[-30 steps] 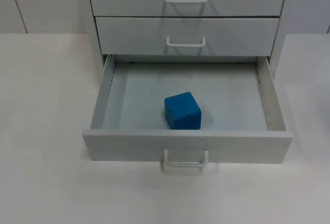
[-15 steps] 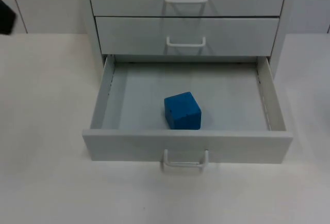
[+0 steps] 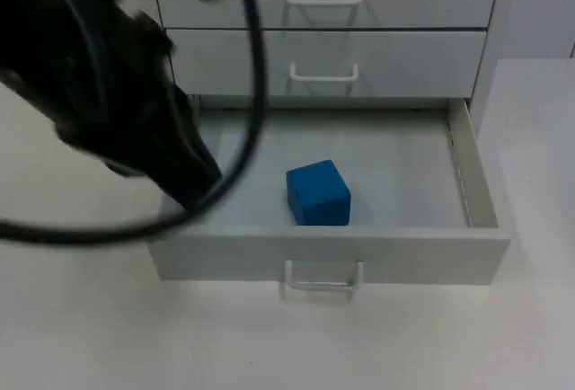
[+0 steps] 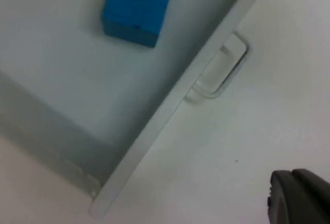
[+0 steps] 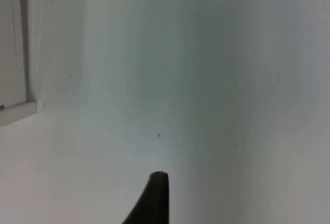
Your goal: Open the drawer with the left hand, place the block into the drawer with the right hand, then close the drawer with the left hand.
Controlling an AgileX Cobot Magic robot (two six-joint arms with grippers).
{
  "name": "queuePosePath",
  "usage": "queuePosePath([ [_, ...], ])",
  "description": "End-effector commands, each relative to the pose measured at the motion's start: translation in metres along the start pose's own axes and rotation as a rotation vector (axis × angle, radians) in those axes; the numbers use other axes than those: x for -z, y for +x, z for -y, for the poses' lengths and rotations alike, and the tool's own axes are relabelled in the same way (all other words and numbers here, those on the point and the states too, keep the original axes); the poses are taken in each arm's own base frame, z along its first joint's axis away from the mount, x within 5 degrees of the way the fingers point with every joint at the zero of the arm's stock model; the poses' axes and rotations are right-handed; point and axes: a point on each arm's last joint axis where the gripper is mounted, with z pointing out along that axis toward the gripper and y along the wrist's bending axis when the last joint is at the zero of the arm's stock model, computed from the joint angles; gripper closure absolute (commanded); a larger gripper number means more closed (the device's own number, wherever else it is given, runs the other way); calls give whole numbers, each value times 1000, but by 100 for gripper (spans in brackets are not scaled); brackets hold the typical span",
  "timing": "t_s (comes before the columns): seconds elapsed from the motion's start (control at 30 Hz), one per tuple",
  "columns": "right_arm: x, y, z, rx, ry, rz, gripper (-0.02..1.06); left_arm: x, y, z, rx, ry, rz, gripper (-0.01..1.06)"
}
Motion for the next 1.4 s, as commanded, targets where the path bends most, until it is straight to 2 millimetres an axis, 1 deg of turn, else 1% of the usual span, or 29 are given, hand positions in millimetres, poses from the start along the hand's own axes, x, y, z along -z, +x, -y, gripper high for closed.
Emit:
queuePosePath([
  [0.0, 2, 0, 1, 8, 1, 25, 20, -28, -3, 13, -194, -23, -70, 105],
  [0.03, 2, 0, 1, 8, 1, 25, 20, -28, -3, 13, -194, -23, -70, 105],
  [0.13, 2, -1, 1, 8, 1, 28, 20, -51, -6, 28, -366, -42, -121, 105],
  [0.2, 2, -1, 1, 8, 1, 28, 20, -63, -9, 36, -448, -52, -120, 105],
  [0.23, 2, -1, 1, 8, 1, 28, 20, -63, -9, 36, -448, -52, -120, 105],
  [0.33, 2, -1, 1, 8, 1, 30, 20, -79, -13, 44, -531, -70, -94, 105],
  [0.37, 2, -1, 1, 8, 1, 30, 20, -83, -14, 46, -547, -75, -84, 105],
  [0.4, 2, -1, 1, 8, 1, 30, 20, -83, -14, 46, -547, -75, -84, 105],
  [0.43, 2, -1, 1, 8, 1, 30, 20, -88, -15, 47, -557, -79, -72, 105],
  [0.57, 2, -1, 1, 8, 1, 32, 20, -106, -15, 43, -576, -112, -54, 105],
  [0.6, 2, -1, 1, 8, 1, 32, 20, -106, -15, 43, -576, -112, -54, 105],
  [0.73, 2, -1, 1, 8, 1, 36, 20, -123, -12, 40, -613, -129, -74, 105],
  [0.77, 2, -1, 1, 8, 1, 36, 20, -123, -12, 40, -613, -129, -74, 105],
  [0.9, 2, -1, 1, 7, 0, 36, 20, -139, -8, 35, -629, -165, -88, 105],
  [0.97, 2, -1, 1, 7, 0, 36, 20, -141, -8, 35, -618, -170, -82, 105],
  [1.17, 2, -1, 1, 7, 0, 36, 20, -156, -5, 32, -646, -186, -98, 105],
  [1.27, 2, -1, 1, 7, 0, 38, 20, -161, -8, 30, -629, -194, -100, 105],
  [1.37, 2, -1, 1, 7, 0, 36, 20, -172, -12, 27, -631, -202, -122, 105],
])
